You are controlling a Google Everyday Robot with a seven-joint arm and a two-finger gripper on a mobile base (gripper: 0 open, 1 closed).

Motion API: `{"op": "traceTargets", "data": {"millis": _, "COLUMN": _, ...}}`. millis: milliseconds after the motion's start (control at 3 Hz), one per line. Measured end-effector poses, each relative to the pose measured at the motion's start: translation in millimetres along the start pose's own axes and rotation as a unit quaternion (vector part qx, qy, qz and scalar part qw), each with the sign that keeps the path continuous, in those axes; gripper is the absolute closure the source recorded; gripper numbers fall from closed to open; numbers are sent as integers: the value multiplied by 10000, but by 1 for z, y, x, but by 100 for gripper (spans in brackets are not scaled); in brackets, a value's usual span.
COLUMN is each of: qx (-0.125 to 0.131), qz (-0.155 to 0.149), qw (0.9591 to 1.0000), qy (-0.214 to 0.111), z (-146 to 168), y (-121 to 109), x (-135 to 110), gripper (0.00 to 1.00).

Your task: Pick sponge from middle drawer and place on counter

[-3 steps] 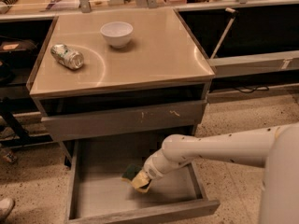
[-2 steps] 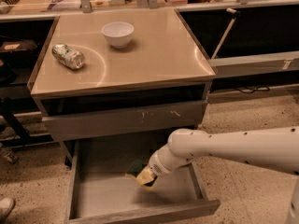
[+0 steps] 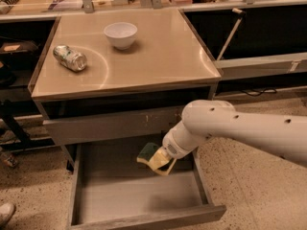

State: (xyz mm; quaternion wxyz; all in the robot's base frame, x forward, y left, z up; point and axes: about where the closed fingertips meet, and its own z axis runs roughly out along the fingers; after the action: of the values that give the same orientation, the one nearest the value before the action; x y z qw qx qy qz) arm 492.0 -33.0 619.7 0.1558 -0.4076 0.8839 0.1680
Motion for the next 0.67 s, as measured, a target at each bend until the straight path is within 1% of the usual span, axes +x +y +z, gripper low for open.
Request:
{"op": "traceTargets", "data": {"millis": 333, "qx": 193, "qz": -94, "qw": 9998, "qy": -8, "z": -39, "y": -12, "x": -23, "gripper": 100}}
{"op": "traceTargets", "data": {"millis": 667, "qx": 544, "qz": -309, "qw": 9980, "qy": -65, "z": -99, "y": -31, "x": -70, "gripper": 100}}
